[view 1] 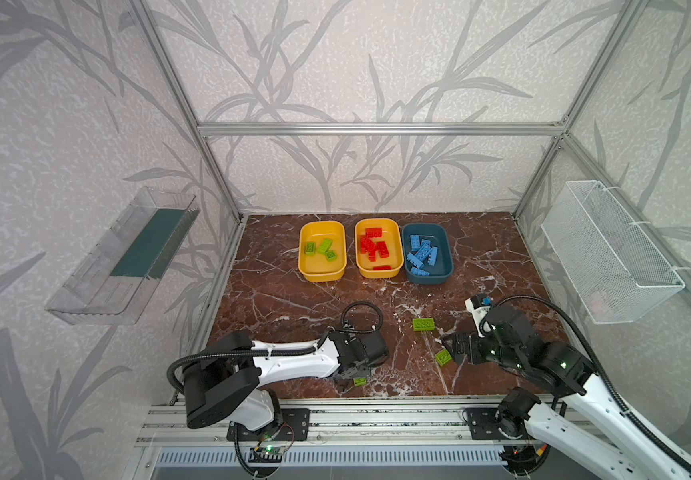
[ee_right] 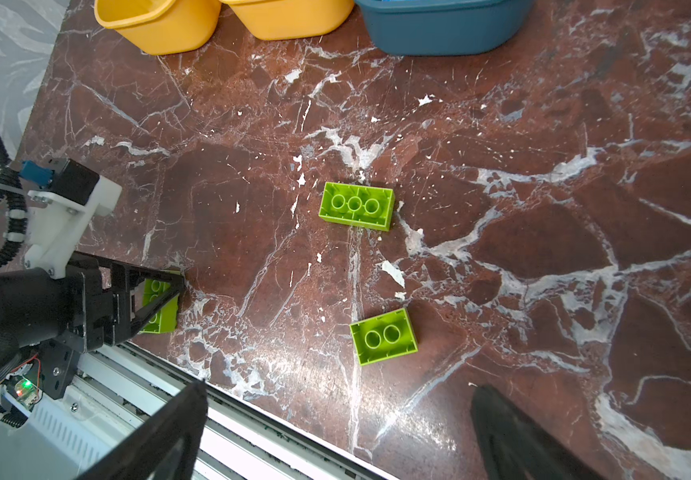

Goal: Sort the legos into containers by color
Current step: 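Carry the lime-green brick into the yellow bin and open the left gripper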

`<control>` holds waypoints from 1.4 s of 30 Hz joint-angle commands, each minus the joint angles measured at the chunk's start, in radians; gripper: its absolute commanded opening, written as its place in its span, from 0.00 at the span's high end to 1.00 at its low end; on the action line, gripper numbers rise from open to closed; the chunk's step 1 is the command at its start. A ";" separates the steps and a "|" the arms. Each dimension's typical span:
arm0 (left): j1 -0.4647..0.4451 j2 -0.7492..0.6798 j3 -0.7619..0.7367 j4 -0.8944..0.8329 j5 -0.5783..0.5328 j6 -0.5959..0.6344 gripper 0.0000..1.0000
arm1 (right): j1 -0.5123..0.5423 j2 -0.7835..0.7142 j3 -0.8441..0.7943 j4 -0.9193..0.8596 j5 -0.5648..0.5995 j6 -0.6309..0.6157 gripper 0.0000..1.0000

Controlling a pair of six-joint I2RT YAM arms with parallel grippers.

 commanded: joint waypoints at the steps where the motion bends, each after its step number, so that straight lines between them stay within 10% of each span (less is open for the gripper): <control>1: -0.005 0.037 0.007 -0.020 0.063 -0.006 0.42 | 0.006 0.009 -0.006 0.000 0.009 -0.009 0.01; 17: 0.011 0.090 0.148 -0.223 -0.039 0.040 0.86 | 0.005 0.033 0.023 -0.006 0.019 -0.024 0.01; 28: 0.504 0.025 0.460 -0.290 -0.180 0.349 0.85 | 0.006 0.045 0.099 -0.042 0.040 -0.050 0.01; 42: 0.909 0.449 0.981 -0.310 -0.065 0.509 0.84 | 0.005 0.118 0.083 0.014 0.016 -0.045 0.01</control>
